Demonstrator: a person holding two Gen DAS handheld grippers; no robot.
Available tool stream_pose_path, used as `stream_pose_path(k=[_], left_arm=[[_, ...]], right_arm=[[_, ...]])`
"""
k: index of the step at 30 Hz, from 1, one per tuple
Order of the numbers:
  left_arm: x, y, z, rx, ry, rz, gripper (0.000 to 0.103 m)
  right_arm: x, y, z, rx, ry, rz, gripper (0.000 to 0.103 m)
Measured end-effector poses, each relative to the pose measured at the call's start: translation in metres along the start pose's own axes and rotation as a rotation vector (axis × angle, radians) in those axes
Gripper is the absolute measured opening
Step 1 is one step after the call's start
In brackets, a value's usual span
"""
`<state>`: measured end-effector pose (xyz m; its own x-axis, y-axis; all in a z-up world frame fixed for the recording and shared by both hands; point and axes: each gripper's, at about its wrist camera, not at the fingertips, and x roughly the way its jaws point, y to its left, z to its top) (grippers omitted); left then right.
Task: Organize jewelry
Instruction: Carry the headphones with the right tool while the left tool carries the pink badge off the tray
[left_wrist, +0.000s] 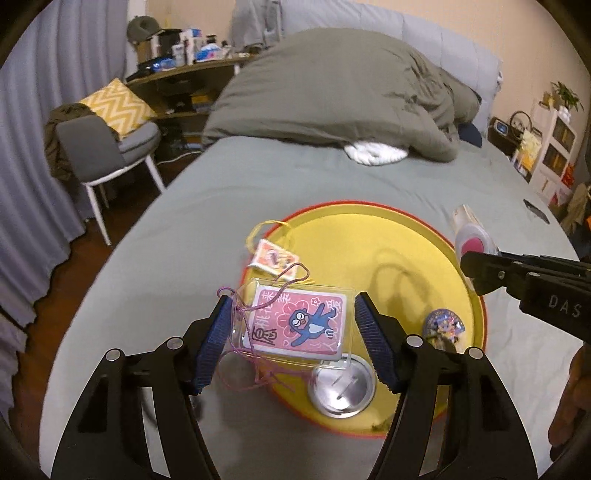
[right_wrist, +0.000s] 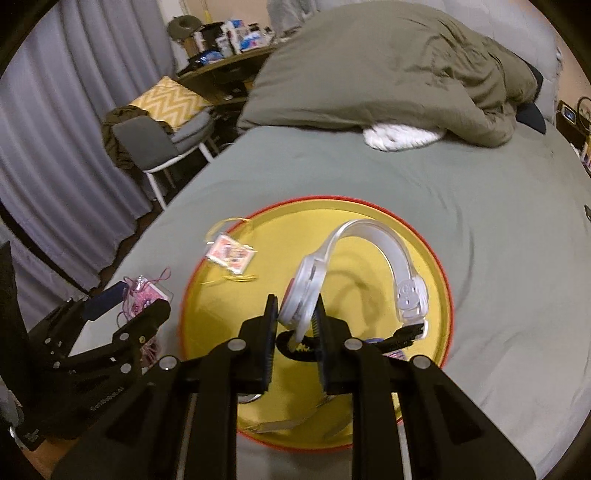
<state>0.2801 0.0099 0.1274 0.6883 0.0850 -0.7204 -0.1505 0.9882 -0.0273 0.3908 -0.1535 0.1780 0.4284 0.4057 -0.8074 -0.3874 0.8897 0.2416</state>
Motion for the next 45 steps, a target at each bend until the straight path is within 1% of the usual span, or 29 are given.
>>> stream_pose_path(k=[3, 10, 13, 25, 34, 37, 39, 45], left_arm=[[-0.018, 0.015, -0.011, -0.027, -0.002, 0.024, 0.065], [-0.055, 0.058, -0.043, -0.1, -0.001, 0.087, 0.065], [-0.07, 0.082, -0.063, -0.132, 0.011, 0.125, 0.065], [-0.094, 0.176, -0.152, -0.276, 0.111, 0.264, 0.065], [-0.097, 0.218, -0.203, -0.35, 0.178, 0.339, 0.065], [-0.091, 0.225, -0.22, -0.376, 0.215, 0.351, 0.065], [-0.089, 0.226, -0.226, -0.378, 0.221, 0.357, 0.066], [-0.085, 0.223, -0.229, -0.346, 0.222, 0.363, 0.067]], right_arm=[[-0.006, 0.019, -0.005, -0.022, -0.007, 0.017, 0.018], [-0.006, 0.077, -0.025, -0.108, 0.032, 0.084, 0.018], [-0.002, 0.103, -0.036, -0.142, 0.058, 0.112, 0.018], [0.04, 0.217, -0.097, -0.314, 0.223, 0.242, 0.018], [0.065, 0.284, -0.142, -0.437, 0.336, 0.303, 0.018], [0.076, 0.295, -0.157, -0.474, 0.374, 0.289, 0.018], [0.082, 0.296, -0.164, -0.478, 0.396, 0.284, 0.018], [0.093, 0.291, -0.17, -0.453, 0.45, 0.281, 0.018]])
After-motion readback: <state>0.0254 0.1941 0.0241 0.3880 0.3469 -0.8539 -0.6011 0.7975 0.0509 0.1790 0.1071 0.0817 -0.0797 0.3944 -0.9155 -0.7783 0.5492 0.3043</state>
